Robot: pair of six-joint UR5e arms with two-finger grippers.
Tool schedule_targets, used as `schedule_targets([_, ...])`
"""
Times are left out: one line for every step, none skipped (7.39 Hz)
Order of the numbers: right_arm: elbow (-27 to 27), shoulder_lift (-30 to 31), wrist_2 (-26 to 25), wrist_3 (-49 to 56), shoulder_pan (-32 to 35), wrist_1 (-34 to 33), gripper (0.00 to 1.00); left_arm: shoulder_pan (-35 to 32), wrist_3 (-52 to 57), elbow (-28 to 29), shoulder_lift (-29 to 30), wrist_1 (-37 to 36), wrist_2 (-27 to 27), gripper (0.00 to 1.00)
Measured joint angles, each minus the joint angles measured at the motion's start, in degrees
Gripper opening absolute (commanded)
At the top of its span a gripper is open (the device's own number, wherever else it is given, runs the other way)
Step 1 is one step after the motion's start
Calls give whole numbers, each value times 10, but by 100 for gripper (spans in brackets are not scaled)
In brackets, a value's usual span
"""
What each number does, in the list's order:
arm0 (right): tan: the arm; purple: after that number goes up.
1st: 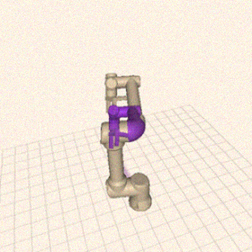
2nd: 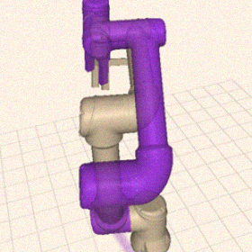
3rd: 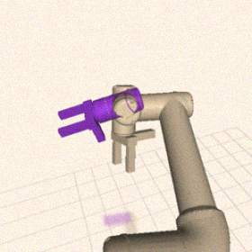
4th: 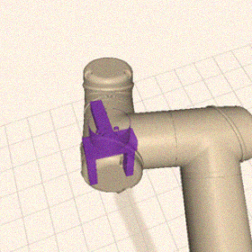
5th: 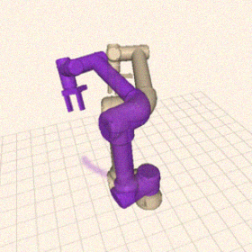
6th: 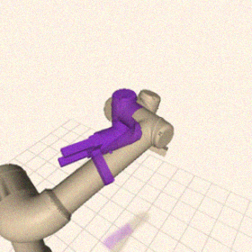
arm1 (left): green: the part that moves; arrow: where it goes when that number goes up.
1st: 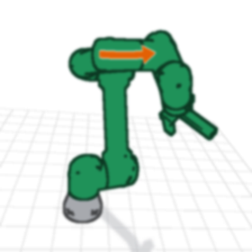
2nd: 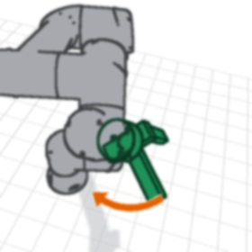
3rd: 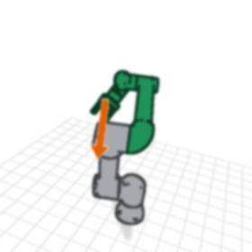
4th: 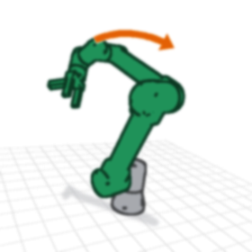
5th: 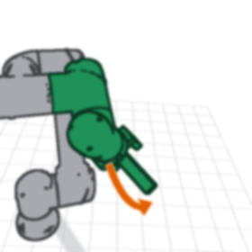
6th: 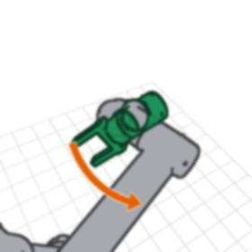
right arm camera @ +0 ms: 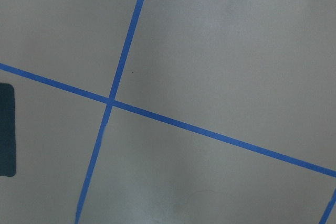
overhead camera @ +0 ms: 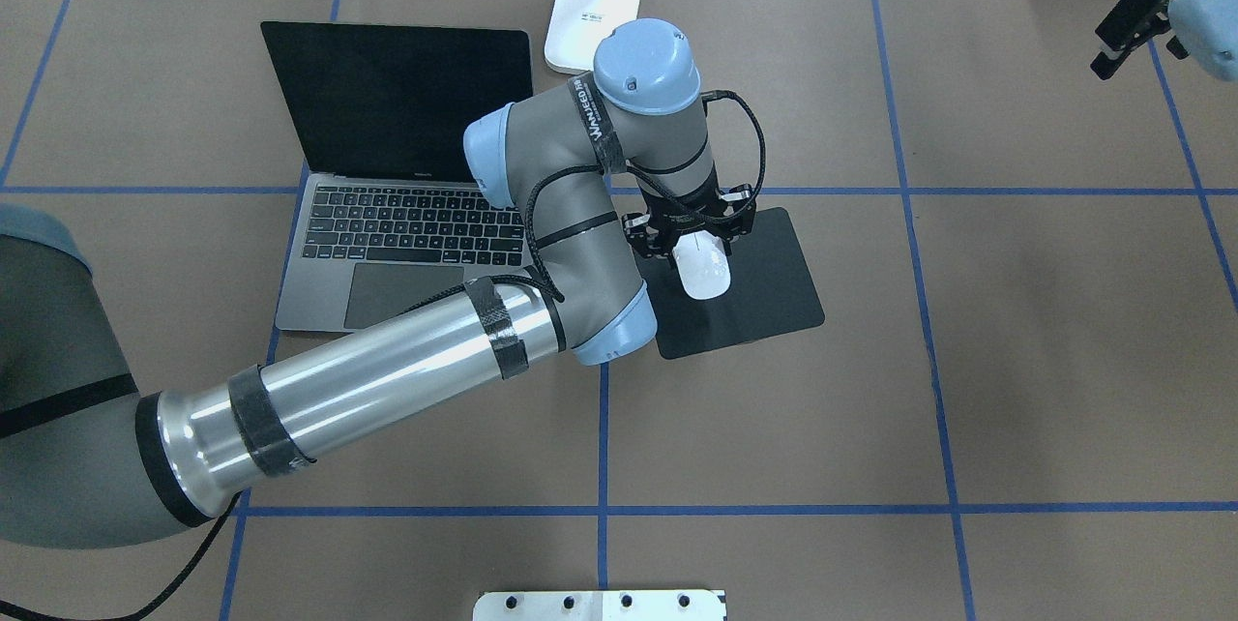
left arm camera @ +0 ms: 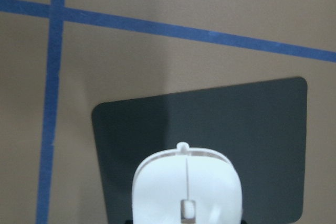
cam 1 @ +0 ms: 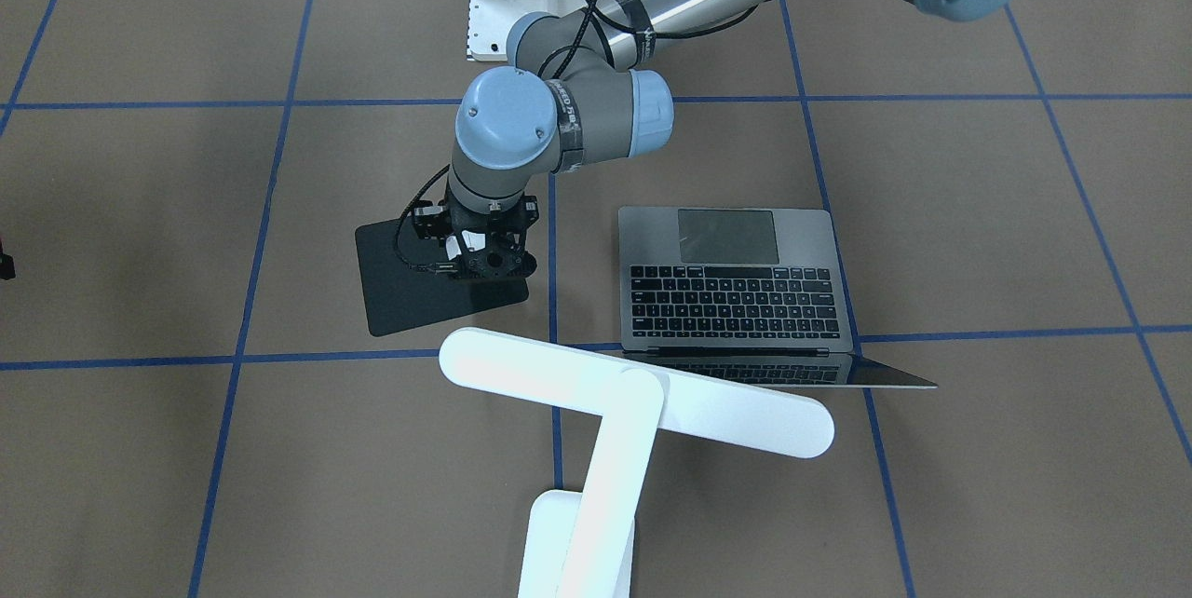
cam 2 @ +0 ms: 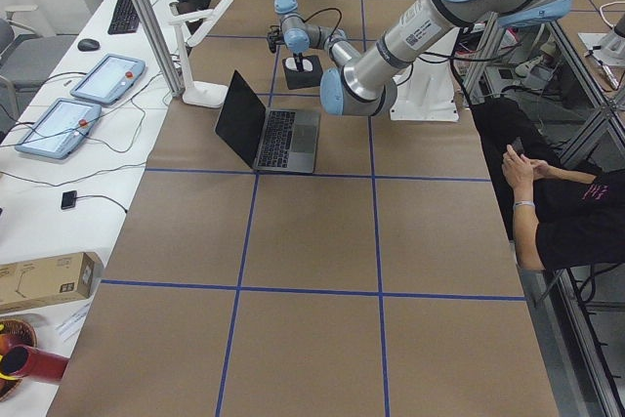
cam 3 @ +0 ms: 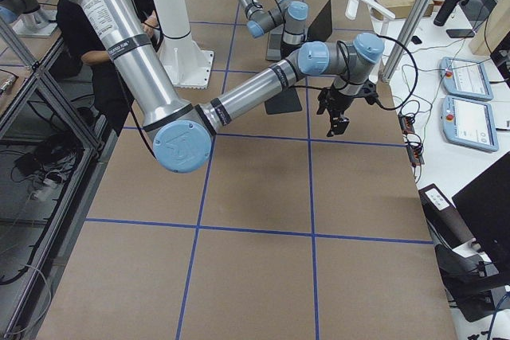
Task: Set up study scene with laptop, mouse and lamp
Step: 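Carry the mouse over the mouse pad and set it down with the left gripper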
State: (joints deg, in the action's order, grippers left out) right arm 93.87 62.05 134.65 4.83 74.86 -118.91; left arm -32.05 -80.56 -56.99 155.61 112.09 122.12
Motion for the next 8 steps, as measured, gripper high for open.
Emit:
schedule_targets([0,0,0,0,0,0,100,2,-1,4,1,8,-3,97])
schedule_targets([1,2,0,0,2,0,100,3,0,5,1,14,-4,99])
schedule_targets([7,8,0,0,6,0,100,4,2,5,1,16,-4,99])
schedule_targets([24,27,0,-1,13,1,100,4,5,1,0,15,-3,99])
schedule_targets([47,55,-1,-4,24,3,100,3,11,-14,-4,9,-1,99])
schedule_targets([65,82,-1,-7,49,5,100,-7,29,-60,-23,-17,7,99])
schedule_targets([78,112,-1,-9,77,12,100,-29,75,-153,-69,-77,25,99])
schedule_targets([87,132,-1,-13,94,26,100,-55,142,-268,-132,-155,42,99])
